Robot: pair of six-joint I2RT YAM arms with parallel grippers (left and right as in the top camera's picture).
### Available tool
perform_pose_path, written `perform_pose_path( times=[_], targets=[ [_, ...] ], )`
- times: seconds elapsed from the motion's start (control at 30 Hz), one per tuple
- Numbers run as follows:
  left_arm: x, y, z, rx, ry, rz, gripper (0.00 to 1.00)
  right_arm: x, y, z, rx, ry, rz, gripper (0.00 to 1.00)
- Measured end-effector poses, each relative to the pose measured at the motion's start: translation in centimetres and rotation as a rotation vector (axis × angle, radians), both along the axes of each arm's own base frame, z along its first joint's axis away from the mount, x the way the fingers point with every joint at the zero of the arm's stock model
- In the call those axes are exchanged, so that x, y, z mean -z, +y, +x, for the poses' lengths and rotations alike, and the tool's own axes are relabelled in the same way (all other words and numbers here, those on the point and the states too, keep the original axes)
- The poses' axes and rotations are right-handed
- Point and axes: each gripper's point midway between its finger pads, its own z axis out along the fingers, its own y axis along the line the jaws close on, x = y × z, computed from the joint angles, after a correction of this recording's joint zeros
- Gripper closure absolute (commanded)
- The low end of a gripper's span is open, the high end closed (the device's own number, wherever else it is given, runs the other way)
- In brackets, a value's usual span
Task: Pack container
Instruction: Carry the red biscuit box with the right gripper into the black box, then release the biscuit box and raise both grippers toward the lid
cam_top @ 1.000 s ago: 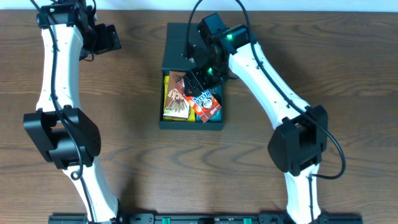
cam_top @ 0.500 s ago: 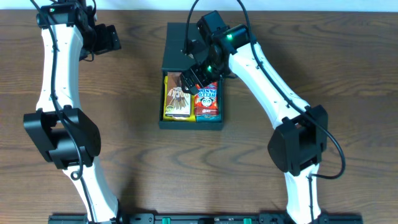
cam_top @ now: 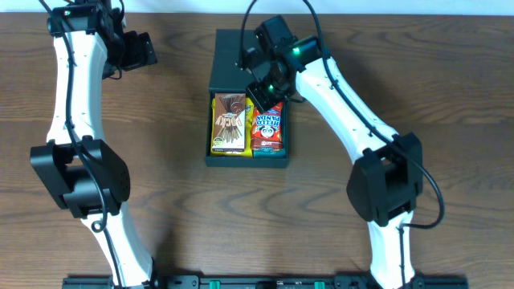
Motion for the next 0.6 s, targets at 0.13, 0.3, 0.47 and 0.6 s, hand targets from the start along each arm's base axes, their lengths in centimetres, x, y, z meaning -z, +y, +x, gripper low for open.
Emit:
perform_pose_path(
  times=[0.13,0.3,0.47,0.6],
  targets=[
    [0.0,-0.5,0.0,0.009,-0.003,-0.025,0.04,2.3,-1.8,0.5,0.038,0.045,0.029,0.98],
    [-0.1,-0.8,0.1,0.016,-0.005,-0.041,0.05,2.2,-2.2,0.9,0.054,0.075,0.112,0.98],
    [-0.3,-1.9,0.7,0.041,-0.029,-0.040,0.05,0.2,-2.3,2.1,0.052,0.067,0.216,0.99],
    [-1.1,-4.5,2.5,0.096,-0.106,-0.058,0.19,-4.4,-2.4,5.3,0.022,-0.073,0.305,0.98]
  ],
)
